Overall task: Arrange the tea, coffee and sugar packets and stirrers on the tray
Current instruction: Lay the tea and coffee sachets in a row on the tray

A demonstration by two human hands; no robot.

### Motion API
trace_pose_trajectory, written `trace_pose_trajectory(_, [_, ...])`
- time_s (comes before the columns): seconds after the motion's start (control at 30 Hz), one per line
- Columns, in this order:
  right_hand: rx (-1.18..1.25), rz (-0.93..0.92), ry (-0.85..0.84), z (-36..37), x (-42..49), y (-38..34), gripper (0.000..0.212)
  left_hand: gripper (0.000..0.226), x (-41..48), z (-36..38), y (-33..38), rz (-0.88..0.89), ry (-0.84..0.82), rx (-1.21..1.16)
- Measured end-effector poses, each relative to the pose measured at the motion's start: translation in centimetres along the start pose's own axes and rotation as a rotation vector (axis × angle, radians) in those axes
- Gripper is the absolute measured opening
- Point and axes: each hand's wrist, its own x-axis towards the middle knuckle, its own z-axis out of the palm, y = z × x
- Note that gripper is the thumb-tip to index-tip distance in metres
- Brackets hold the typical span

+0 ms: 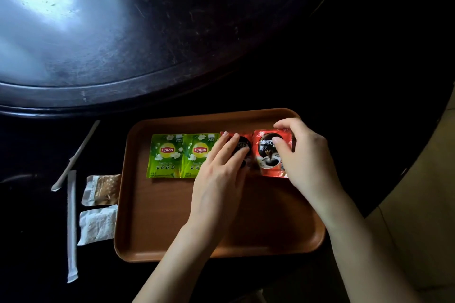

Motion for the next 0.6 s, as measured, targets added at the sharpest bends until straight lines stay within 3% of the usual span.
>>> trace_pose_trajectory(0.23, [-0.300,-0.156,0.120,0.9,-0.7,0.2,0.034,0.032,0.1,-0.1,0.2,-0.009,0.001,0.009])
trace_pose_trajectory(0.43, [-0.331,-0.238,-0.043,1.1,-1.9,1.0,0.044,0.032,0.0,0.0,0.3,-0.028,0.001,0.007])
trace_pose_trajectory(0.6, [-0.343,-0.243,-0.043,1.2,-2.0,1.4,0.045,0.033,0.0,-0.1,0.3,-0.010,0.001,0.028])
